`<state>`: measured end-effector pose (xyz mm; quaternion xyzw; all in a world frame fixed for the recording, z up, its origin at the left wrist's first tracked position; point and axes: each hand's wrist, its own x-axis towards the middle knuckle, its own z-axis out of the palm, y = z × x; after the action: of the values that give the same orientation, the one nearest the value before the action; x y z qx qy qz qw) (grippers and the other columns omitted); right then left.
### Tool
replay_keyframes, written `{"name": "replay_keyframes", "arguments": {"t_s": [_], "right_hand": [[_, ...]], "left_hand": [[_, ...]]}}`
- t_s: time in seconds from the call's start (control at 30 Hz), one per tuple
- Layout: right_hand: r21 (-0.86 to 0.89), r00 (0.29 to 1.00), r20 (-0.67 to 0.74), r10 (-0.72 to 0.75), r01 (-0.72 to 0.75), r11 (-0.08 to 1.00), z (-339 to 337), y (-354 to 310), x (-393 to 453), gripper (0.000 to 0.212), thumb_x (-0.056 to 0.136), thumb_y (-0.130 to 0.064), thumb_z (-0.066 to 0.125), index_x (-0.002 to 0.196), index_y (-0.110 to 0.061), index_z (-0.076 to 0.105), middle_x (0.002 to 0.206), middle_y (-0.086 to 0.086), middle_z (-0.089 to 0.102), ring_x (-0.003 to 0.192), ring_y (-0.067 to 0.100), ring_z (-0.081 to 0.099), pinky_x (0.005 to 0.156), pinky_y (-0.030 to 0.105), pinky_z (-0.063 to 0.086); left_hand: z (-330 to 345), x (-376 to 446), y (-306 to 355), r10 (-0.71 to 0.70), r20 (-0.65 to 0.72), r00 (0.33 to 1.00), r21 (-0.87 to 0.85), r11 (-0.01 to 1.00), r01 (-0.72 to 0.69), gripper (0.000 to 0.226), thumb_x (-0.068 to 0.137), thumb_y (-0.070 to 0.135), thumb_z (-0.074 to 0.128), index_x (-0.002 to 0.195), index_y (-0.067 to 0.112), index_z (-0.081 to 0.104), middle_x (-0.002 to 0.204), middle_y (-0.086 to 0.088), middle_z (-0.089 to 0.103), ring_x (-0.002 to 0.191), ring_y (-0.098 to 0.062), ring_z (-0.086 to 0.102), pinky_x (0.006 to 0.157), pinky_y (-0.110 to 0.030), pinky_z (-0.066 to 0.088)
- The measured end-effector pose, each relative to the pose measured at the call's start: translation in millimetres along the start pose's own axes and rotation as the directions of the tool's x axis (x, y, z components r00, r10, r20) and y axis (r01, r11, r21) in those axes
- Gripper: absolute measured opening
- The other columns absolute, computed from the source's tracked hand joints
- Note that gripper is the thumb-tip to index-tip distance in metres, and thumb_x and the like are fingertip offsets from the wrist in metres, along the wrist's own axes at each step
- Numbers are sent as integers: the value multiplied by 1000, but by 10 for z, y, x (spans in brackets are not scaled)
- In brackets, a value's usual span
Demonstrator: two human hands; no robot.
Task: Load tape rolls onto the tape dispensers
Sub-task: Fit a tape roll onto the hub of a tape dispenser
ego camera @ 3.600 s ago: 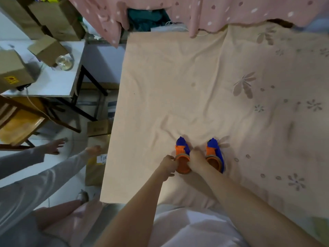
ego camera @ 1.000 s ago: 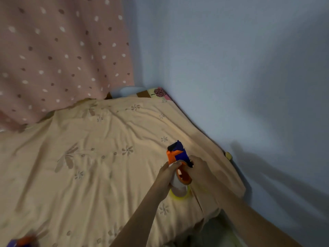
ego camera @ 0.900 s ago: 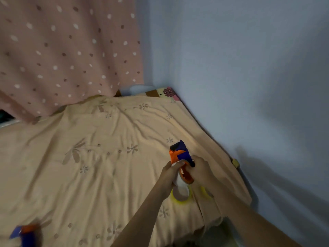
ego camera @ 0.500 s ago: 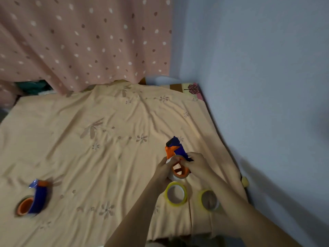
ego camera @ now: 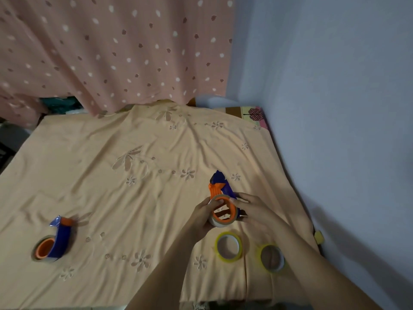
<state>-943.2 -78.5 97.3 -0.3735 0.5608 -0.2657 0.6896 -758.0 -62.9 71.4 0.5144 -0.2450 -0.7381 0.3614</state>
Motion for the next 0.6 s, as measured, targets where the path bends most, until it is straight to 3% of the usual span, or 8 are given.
{"name": "replay_keyframes", "arguments": {"t_s": [0.23,0.4,0.47,0.53,0.6], "right_hand": [[25,999,-23,-28,28,999,-87,-11,13,23,94,-23,65,117,-17,66,113,17,72,105,34,70,88,44,59],[51,999,-20,-36,37,998,-205,-28,65,36,92,-25,68,126,-13,64,112,17,72,95,26,70,92,48,57],[36,1000,-10,-27,27,999,-215,-16,70,37,91,-28,68,125,-14,64,112,16,72,97,28,70,93,49,57],[-7,998,-54,-24,24,1000,-180,13,82,39,90,-33,69,124,-14,64,112,14,71,100,29,69,93,51,56],[-171,970,-208,-123,88,981,-108,31,93,45,88,-38,70,125,-14,61,118,9,69,103,23,67,91,46,57]], "left_hand": [[-35,49,3,-7,12,1000,-16,1000,8,48,91,23,70,134,4,61,130,-23,69,125,-41,63,99,-50,54],[-85,24,84,-21,24,999,-19,1000,21,49,78,29,77,121,9,68,133,-27,64,128,-51,57,110,-65,42],[-83,16,88,-20,52,998,-45,999,23,49,83,28,76,126,8,64,135,-28,62,129,-52,55,108,-69,41],[-81,3,67,-27,71,997,-75,997,32,50,90,27,72,134,8,57,137,-29,61,129,-53,54,105,-71,42],[-65,-10,60,-26,52,998,-95,995,31,51,91,29,73,135,9,56,136,-28,61,128,-52,56,104,-71,44]]}}
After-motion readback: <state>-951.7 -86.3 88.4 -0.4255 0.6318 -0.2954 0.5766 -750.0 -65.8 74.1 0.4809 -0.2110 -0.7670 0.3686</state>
